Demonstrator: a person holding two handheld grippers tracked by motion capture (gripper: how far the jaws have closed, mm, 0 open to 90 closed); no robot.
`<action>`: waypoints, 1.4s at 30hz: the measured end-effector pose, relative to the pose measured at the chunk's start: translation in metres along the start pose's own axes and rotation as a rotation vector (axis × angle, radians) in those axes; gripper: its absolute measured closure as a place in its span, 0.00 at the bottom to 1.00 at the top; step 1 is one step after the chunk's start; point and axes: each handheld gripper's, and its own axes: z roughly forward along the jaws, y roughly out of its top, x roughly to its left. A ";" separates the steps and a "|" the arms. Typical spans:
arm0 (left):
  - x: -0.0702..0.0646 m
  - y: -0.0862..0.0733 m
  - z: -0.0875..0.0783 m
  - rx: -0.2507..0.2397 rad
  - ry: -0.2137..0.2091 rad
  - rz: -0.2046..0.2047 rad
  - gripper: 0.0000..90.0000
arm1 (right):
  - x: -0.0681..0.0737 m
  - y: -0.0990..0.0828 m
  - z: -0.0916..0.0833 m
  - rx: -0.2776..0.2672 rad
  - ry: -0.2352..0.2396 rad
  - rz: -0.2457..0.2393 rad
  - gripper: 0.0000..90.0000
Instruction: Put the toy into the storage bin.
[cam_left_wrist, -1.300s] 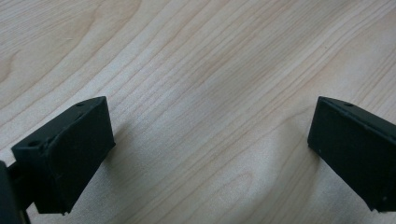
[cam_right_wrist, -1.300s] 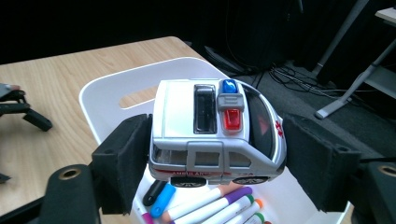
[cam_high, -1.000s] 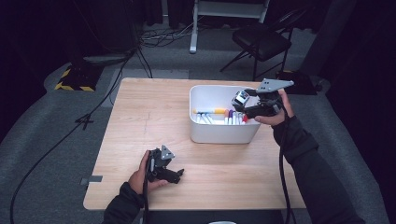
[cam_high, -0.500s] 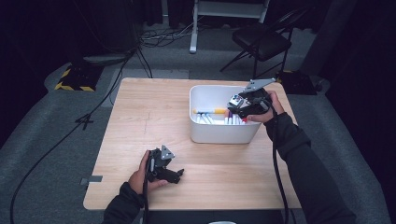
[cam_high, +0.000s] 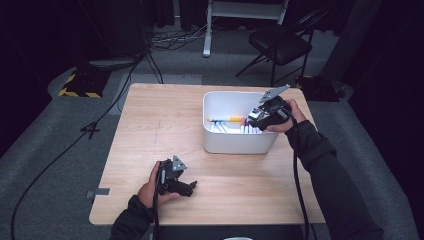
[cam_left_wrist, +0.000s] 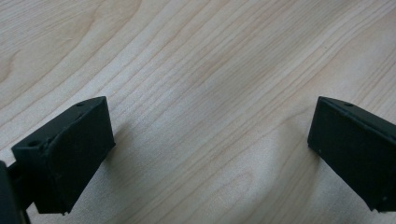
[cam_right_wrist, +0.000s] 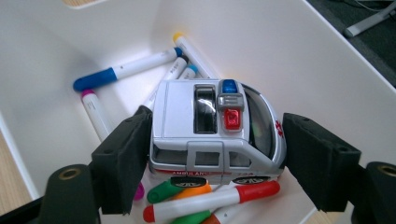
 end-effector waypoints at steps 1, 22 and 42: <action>0.000 0.000 0.000 0.000 0.000 0.000 0.01 | -0.001 -0.001 0.000 0.014 -0.002 -0.002 0.29; 0.000 0.000 0.000 0.000 0.000 0.001 0.01 | -0.014 -0.018 -0.008 0.107 -0.020 0.026 0.28; 0.000 0.000 0.000 0.000 0.002 -0.001 0.01 | -0.012 -0.022 -0.011 0.092 -0.020 0.027 0.37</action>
